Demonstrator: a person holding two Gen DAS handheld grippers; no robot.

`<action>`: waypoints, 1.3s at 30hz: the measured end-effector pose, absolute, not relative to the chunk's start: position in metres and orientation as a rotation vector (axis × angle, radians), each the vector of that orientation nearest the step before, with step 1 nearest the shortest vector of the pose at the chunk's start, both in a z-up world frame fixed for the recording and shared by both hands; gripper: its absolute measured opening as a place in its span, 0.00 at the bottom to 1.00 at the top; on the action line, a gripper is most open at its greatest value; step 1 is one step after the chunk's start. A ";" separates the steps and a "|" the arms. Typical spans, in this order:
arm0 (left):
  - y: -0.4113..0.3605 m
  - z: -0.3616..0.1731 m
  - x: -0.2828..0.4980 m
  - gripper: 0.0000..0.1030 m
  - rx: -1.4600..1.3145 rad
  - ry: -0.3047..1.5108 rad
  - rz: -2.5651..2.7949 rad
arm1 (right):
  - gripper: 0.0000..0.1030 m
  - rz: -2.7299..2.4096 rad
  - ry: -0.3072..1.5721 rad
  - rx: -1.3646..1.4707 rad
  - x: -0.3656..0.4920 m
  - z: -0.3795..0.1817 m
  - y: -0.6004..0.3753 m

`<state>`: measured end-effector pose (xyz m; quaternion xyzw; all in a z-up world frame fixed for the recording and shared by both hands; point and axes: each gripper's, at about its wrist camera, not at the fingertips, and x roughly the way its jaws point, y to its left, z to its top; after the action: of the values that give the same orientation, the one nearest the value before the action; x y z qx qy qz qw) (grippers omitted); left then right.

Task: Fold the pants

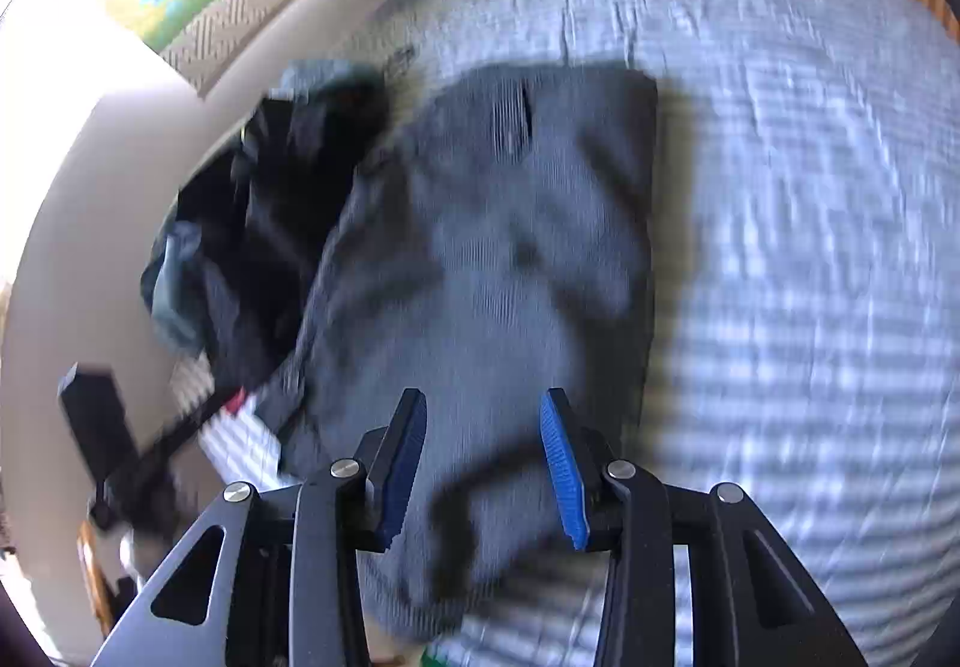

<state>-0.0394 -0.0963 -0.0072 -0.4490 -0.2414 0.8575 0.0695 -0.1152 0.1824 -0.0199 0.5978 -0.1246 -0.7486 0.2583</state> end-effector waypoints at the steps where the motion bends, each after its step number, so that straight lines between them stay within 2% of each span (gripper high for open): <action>1: -0.098 -0.012 -0.040 0.57 -1.381 -0.733 2.555 | 0.35 -1.999 -0.389 1.660 -0.105 -0.029 0.189; 4: -0.098 -0.023 -0.049 0.58 -1.441 -0.750 2.501 | 0.38 -1.907 -0.497 1.717 -0.085 -0.049 0.190; 6: -0.095 -0.028 -0.052 0.58 -1.470 -0.728 2.495 | 0.43 -1.887 -0.503 1.725 -0.078 -0.057 0.185; 10: -0.096 -0.040 -0.061 0.54 -1.497 -0.756 2.424 | 0.43 -1.831 -0.549 1.758 -0.072 -0.071 0.178; 11: -0.095 -0.040 -0.062 0.35 -1.490 -0.752 2.409 | 0.42 -1.816 -0.569 1.751 -0.071 -0.071 0.178; 12: -0.093 -0.040 -0.062 0.24 -1.502 -0.750 2.400 | 0.38 -1.802 -0.588 1.742 -0.070 -0.072 0.178; 13: -0.092 -0.039 -0.065 0.23 -1.516 -0.748 2.393 | 0.20 -1.785 -0.614 1.745 -0.071 -0.072 0.180; 14: -0.090 -0.037 -0.065 0.20 -1.515 -0.732 2.396 | 0.12 -1.768 -0.638 1.749 -0.073 -0.071 0.181; 17: -0.084 -0.023 -0.064 0.16 -1.497 -0.702 2.390 | 0.07 -1.786 -0.642 1.714 -0.075 -0.059 0.185; 24: -0.080 0.014 -0.061 0.15 -1.410 -0.888 2.294 | 0.05 -1.840 -0.690 1.644 -0.081 -0.022 0.208; 27: -0.071 0.023 -0.054 0.15 -1.404 -0.848 2.286 | 0.05 -1.881 -0.667 1.656 -0.081 -0.020 0.219; 29: -0.065 0.020 -0.052 0.15 -1.435 -0.803 2.303 | 0.05 -1.836 -0.727 1.676 -0.081 -0.030 0.227; 34: -0.074 0.013 -0.060 0.15 -1.456 -0.881 2.280 | 0.05 -1.689 -0.952 1.685 -0.084 -0.046 0.231; 36: -0.082 0.010 -0.055 0.15 -1.480 -0.850 2.309 | 0.06 -1.683 -0.944 1.648 -0.086 -0.042 0.223; 39: -0.088 -0.011 -0.056 0.23 -1.591 -0.797 2.301 | 0.08 -1.666 -0.899 1.667 -0.086 -0.047 0.212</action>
<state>-0.0558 -0.0884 -0.0109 -0.5433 -0.2723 0.7856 0.1162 -0.0865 0.2119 -0.0466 0.6293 -0.3396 -0.6291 0.3046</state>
